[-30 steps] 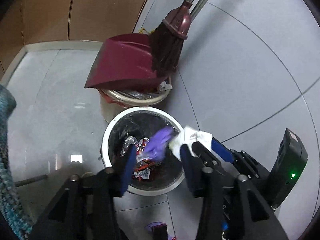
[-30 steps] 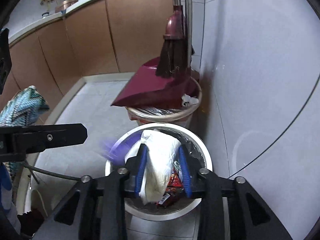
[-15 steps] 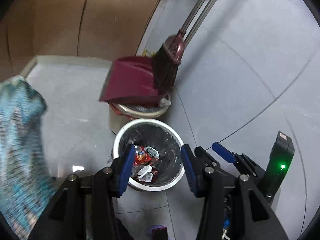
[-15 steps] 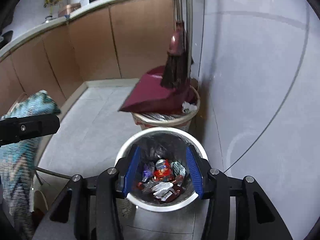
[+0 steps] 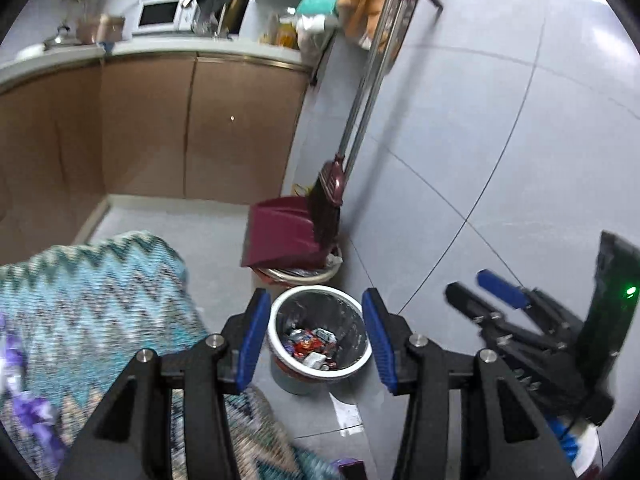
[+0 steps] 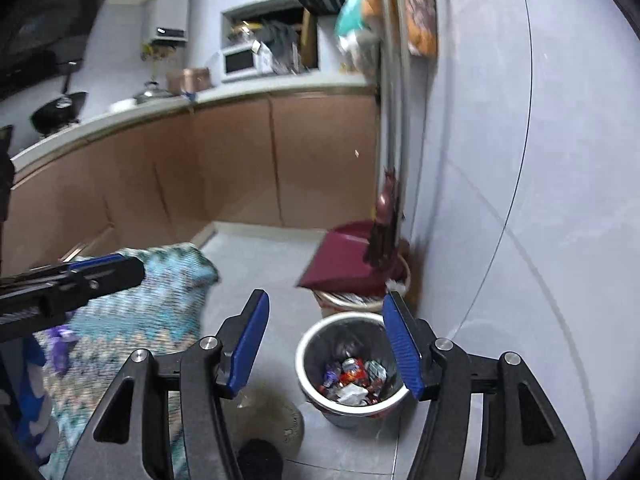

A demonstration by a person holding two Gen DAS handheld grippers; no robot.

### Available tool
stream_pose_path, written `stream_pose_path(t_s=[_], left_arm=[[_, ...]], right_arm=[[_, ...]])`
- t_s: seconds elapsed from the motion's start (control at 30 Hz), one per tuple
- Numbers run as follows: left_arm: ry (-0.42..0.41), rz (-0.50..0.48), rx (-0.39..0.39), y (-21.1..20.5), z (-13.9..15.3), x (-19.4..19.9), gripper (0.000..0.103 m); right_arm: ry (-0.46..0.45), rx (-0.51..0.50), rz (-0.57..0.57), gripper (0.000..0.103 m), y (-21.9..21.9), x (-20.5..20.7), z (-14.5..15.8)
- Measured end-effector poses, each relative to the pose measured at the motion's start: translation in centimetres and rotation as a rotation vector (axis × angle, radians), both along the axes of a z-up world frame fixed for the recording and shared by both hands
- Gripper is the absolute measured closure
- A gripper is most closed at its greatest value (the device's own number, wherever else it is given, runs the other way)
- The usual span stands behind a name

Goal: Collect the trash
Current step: 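Move both tools back over the blanket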

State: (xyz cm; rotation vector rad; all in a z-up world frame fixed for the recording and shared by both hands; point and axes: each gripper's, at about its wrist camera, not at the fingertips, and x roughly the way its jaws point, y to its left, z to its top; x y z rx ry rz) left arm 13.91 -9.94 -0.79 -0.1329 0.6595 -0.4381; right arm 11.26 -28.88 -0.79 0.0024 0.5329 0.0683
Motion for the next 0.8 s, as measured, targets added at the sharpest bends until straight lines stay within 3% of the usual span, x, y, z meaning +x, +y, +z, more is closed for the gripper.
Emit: stream_pose_path(t_s=[0.07, 0.4, 0.6, 0.8], left_arm=[[-0.023, 0.018, -0.007, 1.9, 1.2, -1.7, 0.051], [-0.120, 0.106, 0.009, 10.7, 4.6, -8.3, 0.051], [-0.126, 0.180, 0.034, 16.7, 4.1, -11.2, 0.051], [-0.097, 0.267, 0.064, 23.1, 1.6, -12.6, 0.051]], right_arm=[[-0.027, -0.009, 0.023, 0.044, 1.2, -1.6, 1.5], [-0.130, -0.022, 0.163, 0.042, 7.5, -7.8, 7.0], [-0.143, -0.002, 0.244, 0.040, 10.6, -9.1, 7.6], [-0.129, 0.005, 0.326, 0.039, 13.7, -8.9, 7.2]])
